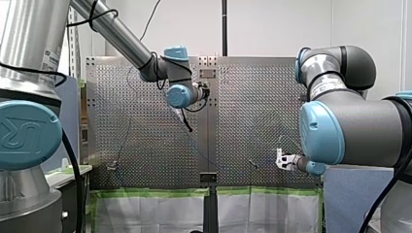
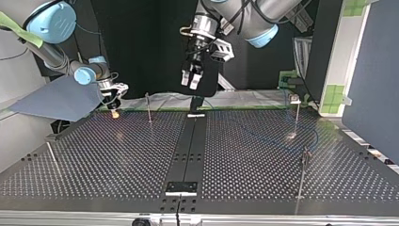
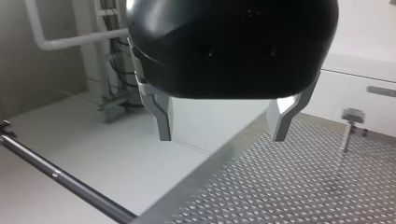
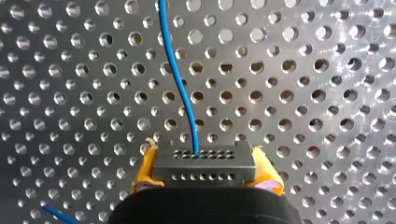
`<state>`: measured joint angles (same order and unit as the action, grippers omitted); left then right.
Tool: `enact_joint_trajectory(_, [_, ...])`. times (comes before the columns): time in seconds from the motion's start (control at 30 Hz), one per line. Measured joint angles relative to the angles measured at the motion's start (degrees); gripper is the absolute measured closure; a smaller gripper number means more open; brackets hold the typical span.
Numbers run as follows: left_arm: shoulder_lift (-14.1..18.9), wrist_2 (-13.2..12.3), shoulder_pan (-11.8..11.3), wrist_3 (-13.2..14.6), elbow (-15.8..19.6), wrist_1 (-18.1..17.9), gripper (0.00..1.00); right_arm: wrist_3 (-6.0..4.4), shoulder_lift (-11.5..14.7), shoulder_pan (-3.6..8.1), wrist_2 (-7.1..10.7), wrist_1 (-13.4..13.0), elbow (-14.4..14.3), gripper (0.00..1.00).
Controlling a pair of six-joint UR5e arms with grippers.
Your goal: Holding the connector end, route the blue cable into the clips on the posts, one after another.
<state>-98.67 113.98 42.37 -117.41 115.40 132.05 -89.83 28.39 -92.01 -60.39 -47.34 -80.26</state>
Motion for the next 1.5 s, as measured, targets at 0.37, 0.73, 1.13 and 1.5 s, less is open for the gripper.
enact_joint_trajectory(0.37, [4.24,2.41,0.61,-0.01,6.31,-6.34,0.00,5.40,0.22,0.56,-5.06,4.09,0.29,1.00])
enact_joint_trajectory(0.73, [-1.57,2.83,1.40,0.94,12.88,-11.42,0.00,8.52,2.44,0.63,-6.48,6.54,0.05,1.00])
enact_joint_trajectory(1.13, [-3.38,2.87,1.76,0.81,19.98,-12.73,0.00,9.54,7.93,1.07,-7.78,6.26,-4.08,1.00])
enact_joint_trajectory(1.5, [-3.40,2.87,1.77,0.79,26.41,-12.78,0.00,9.29,14.53,1.74,-8.58,6.00,-7.89,1.00])
